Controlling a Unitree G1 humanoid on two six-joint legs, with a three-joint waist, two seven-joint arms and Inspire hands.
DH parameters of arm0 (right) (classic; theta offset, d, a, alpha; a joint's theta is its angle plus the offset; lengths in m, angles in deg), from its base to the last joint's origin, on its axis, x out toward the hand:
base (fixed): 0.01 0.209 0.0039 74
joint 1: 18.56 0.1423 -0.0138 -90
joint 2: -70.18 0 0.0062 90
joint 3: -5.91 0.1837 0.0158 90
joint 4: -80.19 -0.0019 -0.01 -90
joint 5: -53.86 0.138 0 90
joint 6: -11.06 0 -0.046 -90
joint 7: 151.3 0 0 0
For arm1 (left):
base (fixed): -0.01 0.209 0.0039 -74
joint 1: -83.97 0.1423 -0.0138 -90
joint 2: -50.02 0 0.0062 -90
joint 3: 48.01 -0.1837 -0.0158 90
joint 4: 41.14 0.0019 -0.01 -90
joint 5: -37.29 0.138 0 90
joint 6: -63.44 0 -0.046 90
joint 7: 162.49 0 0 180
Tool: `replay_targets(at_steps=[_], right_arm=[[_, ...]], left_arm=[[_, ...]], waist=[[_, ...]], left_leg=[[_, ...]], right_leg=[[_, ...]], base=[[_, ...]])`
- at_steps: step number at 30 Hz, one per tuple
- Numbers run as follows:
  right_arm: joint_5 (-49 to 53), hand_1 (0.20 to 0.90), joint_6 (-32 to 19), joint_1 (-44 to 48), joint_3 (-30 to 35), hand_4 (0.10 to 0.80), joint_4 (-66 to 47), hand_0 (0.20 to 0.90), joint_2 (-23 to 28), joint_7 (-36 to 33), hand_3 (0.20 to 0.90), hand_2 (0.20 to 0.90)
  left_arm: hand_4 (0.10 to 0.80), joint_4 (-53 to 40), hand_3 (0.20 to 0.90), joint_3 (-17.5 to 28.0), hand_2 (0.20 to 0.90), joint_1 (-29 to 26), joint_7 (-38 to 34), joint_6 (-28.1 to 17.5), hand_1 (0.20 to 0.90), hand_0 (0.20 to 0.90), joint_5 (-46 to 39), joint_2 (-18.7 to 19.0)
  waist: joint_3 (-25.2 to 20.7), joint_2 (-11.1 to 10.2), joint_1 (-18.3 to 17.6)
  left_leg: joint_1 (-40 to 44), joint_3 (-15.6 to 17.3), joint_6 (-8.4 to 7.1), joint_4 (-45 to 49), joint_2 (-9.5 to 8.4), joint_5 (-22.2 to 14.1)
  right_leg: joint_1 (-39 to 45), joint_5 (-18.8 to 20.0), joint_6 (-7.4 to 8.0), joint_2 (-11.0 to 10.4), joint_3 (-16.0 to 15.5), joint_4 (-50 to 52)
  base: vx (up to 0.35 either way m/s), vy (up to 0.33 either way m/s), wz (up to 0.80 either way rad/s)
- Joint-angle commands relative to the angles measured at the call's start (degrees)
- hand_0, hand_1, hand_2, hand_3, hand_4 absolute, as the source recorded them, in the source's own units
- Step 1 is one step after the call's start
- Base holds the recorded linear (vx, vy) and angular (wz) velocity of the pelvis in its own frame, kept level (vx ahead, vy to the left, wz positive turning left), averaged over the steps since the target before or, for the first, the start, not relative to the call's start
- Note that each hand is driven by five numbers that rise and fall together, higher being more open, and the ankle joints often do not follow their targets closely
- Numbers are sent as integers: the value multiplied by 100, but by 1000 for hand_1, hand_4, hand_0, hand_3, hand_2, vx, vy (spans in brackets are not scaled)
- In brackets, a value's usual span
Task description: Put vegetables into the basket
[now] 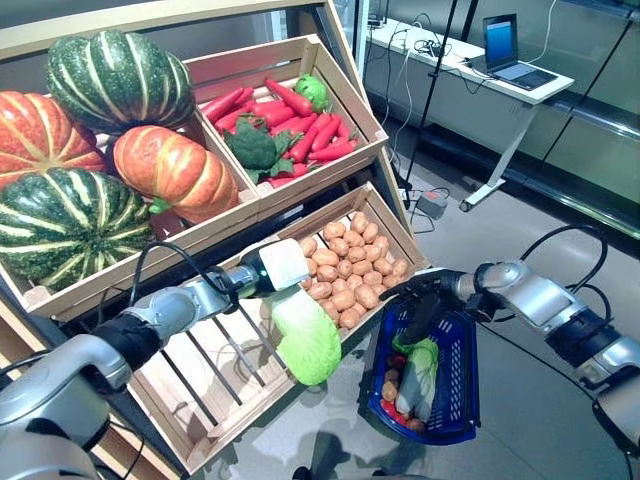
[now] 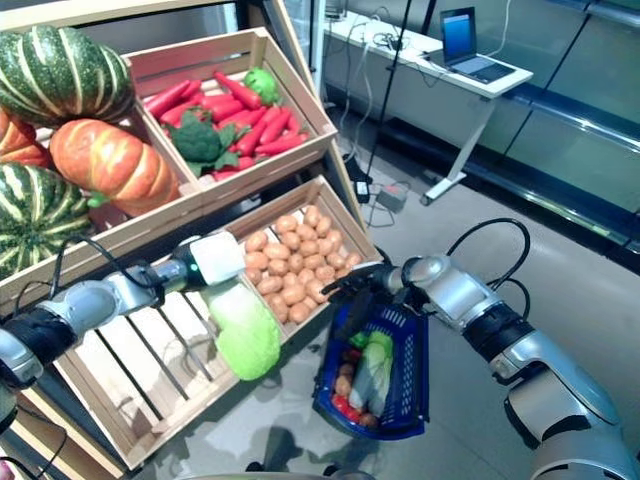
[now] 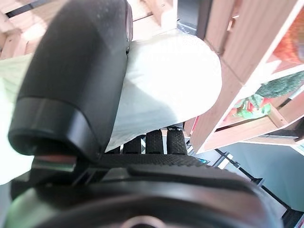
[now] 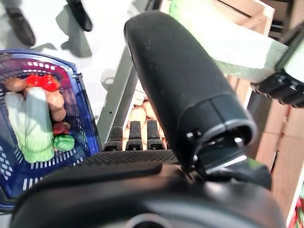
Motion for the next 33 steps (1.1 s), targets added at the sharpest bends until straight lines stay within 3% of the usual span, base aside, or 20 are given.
replay_targets(at_steps=[1,6,15,33], right_arm=[[750,900,-643,344,656,800,201,900,284,-60,900,900],[1899,900,-571,-2,959,800,124,900,-67,-336,900,900],[2536,900,-208,-343,1057,800,359,900,-1005,-723,900,900],[2675,900,298,-165,434,800,1521,900,-2537,-1276,900,900]], left_arm=[[400,448,300,393,300,-534,-600,187,300,300,46,75],[400,420,300,411,300,-474,-647,250,300,300,123,-85],[400,204,300,206,300,-567,-286,536,300,300,197,-569],[400,-162,300,-200,300,-860,268,1148,300,300,-53,-1685]], waist=[[-567,5,24],[-585,38,13],[-572,54,51],[-535,77,199]], left_leg=[[133,129,50,5,-69,-459],[136,101,63,5,-64,-468],[183,-8,90,5,-68,-519],[171,-144,99,5,-70,-498]], right_leg=[[-60,-182,-265,116,-10,334],[-58,-228,-282,119,-12,359],[-32,-336,-308,118,-62,442],[17,-339,-342,134,-126,365]], base=[[7,-1,-6],[6,1,-2],[0,0,0],[0,0,0]])
